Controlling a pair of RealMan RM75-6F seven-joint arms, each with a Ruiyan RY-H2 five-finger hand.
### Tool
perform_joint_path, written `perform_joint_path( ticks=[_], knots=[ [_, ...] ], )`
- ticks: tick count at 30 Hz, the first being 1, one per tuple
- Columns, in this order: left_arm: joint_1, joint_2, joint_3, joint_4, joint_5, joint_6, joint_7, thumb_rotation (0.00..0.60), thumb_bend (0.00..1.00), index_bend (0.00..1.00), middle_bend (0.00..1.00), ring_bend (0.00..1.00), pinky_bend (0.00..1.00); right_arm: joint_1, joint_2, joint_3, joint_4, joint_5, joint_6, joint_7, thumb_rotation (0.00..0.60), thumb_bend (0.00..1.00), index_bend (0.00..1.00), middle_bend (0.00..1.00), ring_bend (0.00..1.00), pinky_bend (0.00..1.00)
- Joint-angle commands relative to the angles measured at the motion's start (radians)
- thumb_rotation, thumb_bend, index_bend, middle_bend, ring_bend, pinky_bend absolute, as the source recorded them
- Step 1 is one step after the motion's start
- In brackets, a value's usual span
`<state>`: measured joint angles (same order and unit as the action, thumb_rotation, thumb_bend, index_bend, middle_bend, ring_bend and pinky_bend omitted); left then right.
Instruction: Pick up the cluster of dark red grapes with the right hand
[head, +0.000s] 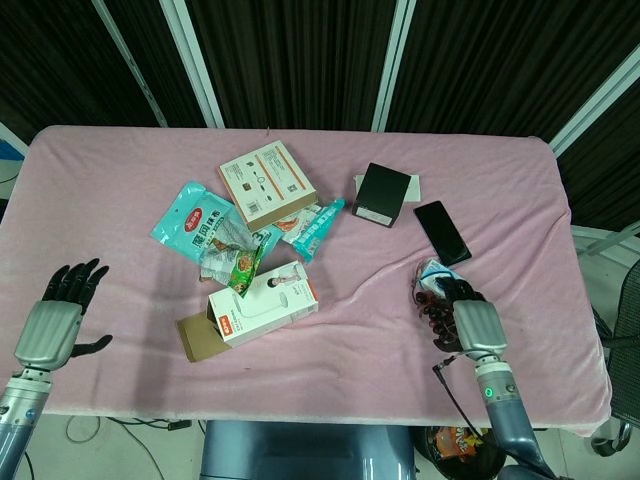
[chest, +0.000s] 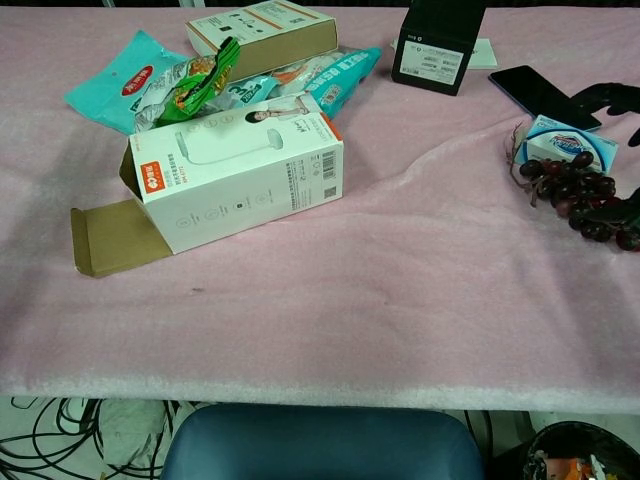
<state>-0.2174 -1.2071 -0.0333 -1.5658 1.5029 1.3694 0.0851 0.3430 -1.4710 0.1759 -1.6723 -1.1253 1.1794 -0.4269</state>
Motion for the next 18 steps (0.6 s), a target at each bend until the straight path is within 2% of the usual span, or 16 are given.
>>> perform_joint_path(
  ticks=[1, 5, 8, 11, 13, 15, 18],
  knots=[
    [-0.001, 0.000, -0.001, -0.001, -0.005, -0.003, -0.002, 0.600, 0.00, 0.00, 0.00, 0.00, 0.00, 0.026, -0.038, 0.013, 0.043, 0.024, -0.016, -0.017, 0.600, 0.18, 0.13, 0.14, 0.13, 0.27],
    [-0.001, 0.001, -0.003, -0.003, -0.008, -0.004, -0.006, 0.600, 0.00, 0.00, 0.00, 0.00, 0.00, 0.054, -0.077, 0.027, 0.099, 0.060, -0.037, -0.038, 0.600, 0.18, 0.15, 0.15, 0.13, 0.27],
    [-0.001, 0.003, -0.003, -0.004, -0.009, -0.005, -0.008, 0.600, 0.00, 0.00, 0.00, 0.00, 0.00, 0.069, -0.096, 0.032, 0.138, 0.102, -0.061, -0.054, 0.600, 0.20, 0.21, 0.18, 0.15, 0.30],
    [-0.002, 0.004, -0.003, -0.005, -0.010, -0.007, -0.009, 0.600, 0.00, 0.00, 0.00, 0.00, 0.00, 0.075, -0.107, 0.027, 0.163, 0.129, -0.073, -0.062, 0.600, 0.32, 0.40, 0.34, 0.31, 0.44],
    [-0.002, 0.003, -0.003, -0.005, -0.011, -0.008, -0.008, 0.600, 0.00, 0.00, 0.00, 0.00, 0.00, 0.072, -0.110, 0.021, 0.170, 0.132, -0.077, -0.053, 0.600, 0.45, 0.60, 0.51, 0.49, 0.59],
    [-0.003, 0.003, -0.002, -0.006, -0.010, -0.009, -0.006, 0.600, 0.00, 0.00, 0.00, 0.00, 0.00, 0.070, -0.108, 0.013, 0.170, 0.128, -0.081, -0.040, 0.600, 0.51, 0.71, 0.62, 0.60, 0.67],
    [-0.002, 0.003, -0.001, -0.007, -0.009, -0.007, -0.005, 0.600, 0.00, 0.00, 0.00, 0.00, 0.00, 0.066, -0.099, 0.005, 0.163, 0.099, -0.072, -0.015, 0.600, 0.55, 0.78, 0.67, 0.66, 0.71]
  ],
)
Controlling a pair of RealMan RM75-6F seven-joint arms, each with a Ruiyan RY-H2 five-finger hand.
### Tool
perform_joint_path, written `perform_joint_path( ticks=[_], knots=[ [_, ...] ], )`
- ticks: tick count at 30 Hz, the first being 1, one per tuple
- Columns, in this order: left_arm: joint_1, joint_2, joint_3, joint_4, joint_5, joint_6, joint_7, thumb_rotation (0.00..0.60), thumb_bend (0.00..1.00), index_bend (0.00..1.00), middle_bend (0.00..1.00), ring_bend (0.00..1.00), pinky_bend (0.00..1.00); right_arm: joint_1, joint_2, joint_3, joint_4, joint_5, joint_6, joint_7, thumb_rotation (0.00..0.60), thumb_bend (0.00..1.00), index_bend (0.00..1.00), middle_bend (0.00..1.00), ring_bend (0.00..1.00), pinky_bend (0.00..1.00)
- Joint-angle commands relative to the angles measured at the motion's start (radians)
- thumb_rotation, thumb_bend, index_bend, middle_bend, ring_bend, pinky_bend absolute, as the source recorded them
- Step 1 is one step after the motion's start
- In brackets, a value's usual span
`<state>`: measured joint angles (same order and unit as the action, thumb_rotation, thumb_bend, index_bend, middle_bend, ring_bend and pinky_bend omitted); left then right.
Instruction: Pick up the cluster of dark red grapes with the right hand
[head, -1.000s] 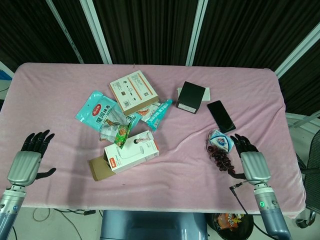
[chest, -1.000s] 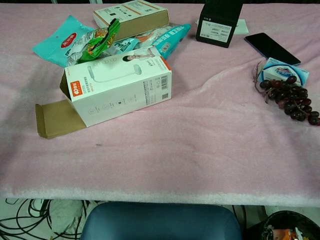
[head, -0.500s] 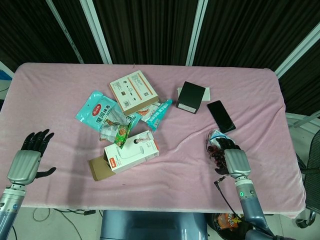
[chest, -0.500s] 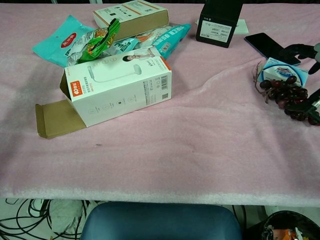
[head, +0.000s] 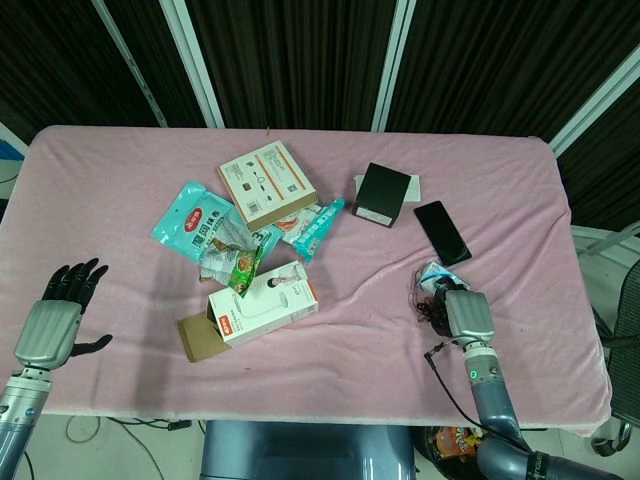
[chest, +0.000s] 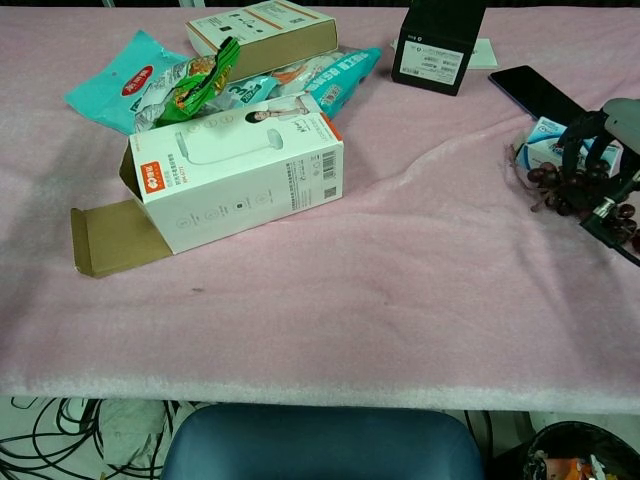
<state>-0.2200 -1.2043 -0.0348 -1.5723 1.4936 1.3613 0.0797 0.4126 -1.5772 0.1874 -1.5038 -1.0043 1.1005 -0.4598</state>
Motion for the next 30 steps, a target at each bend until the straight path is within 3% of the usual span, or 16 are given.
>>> perform_joint_path(
  ticks=[1, 6, 12, 22, 30],
  knots=[
    [0.001, 0.000, 0.000, -0.001, 0.000, 0.002, 0.000, 0.600, 0.00, 0.00, 0.00, 0.00, 0.00, -0.005, 0.010, -0.007, -0.012, -0.032, 0.012, 0.028, 0.600, 0.55, 0.79, 0.68, 0.66, 0.72],
    [0.002, -0.001, 0.000, -0.001, 0.002, 0.006, 0.000, 0.600, 0.00, 0.00, 0.00, 0.00, 0.00, -0.015, 0.055, 0.012, -0.083, -0.122, 0.076, 0.093, 0.600, 0.56, 0.79, 0.68, 0.66, 0.72],
    [0.004, -0.003, 0.002, -0.002, 0.005, 0.010, 0.002, 0.600, 0.00, 0.00, 0.00, 0.00, 0.00, -0.056, 0.177, 0.021, -0.246, -0.257, 0.178, 0.175, 0.600, 0.56, 0.79, 0.68, 0.66, 0.72],
    [0.010, -0.008, 0.005, -0.002, 0.021, 0.029, 0.009, 0.600, 0.00, 0.00, 0.00, 0.00, 0.00, -0.153, 0.396, -0.018, -0.451, -0.413, 0.295, 0.309, 0.600, 0.56, 0.79, 0.68, 0.66, 0.72],
    [0.014, -0.013, 0.009, 0.003, 0.033, 0.042, 0.021, 0.600, 0.00, 0.00, 0.00, 0.00, 0.00, -0.214, 0.512, -0.063, -0.521, -0.518, 0.355, 0.394, 0.600, 0.56, 0.79, 0.67, 0.66, 0.72]
  ],
)
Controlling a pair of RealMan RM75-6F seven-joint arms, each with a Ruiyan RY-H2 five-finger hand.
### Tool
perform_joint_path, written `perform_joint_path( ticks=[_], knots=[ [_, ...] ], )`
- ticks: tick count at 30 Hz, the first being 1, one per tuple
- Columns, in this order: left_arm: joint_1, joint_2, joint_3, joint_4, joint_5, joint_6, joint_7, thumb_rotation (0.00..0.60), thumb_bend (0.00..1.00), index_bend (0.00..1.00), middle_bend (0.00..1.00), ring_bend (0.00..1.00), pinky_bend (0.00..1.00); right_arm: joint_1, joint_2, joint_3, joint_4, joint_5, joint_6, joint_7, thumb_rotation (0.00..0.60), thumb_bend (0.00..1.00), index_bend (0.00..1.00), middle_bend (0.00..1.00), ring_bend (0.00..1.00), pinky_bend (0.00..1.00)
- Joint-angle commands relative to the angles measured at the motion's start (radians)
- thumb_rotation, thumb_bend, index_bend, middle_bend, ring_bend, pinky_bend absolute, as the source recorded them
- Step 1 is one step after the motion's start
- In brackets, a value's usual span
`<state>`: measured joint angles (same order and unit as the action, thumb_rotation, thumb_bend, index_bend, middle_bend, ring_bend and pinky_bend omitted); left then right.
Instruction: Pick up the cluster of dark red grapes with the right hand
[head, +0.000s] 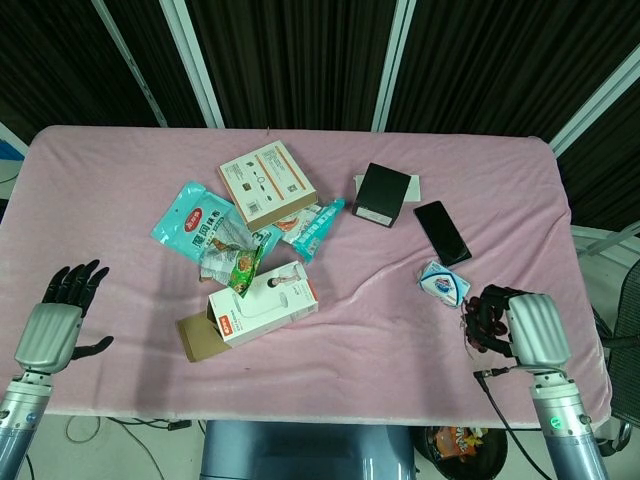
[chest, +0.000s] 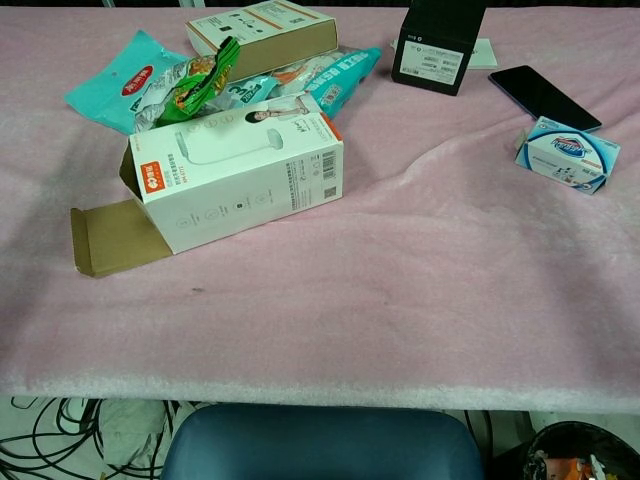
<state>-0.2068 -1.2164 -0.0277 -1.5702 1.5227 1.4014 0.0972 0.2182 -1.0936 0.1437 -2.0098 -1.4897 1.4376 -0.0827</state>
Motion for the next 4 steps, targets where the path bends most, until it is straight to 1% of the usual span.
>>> perform_joint_path(
  ticks=[1, 4],
  knots=[
    [0.001, -0.001, 0.002, 0.001, 0.006, 0.003, 0.005, 0.600, 0.00, 0.00, 0.00, 0.00, 0.00, -0.023, 0.034, -0.022, -0.017, -0.038, 0.021, 0.023, 0.600, 0.56, 0.79, 0.67, 0.66, 0.72],
    [0.003, -0.002, 0.003, 0.001, 0.010, 0.009, 0.008, 0.600, 0.00, 0.00, 0.00, 0.00, 0.00, -0.029, 0.047, -0.029, -0.025, -0.050, 0.024, 0.040, 0.600, 0.56, 0.79, 0.67, 0.66, 0.72]
  ],
)
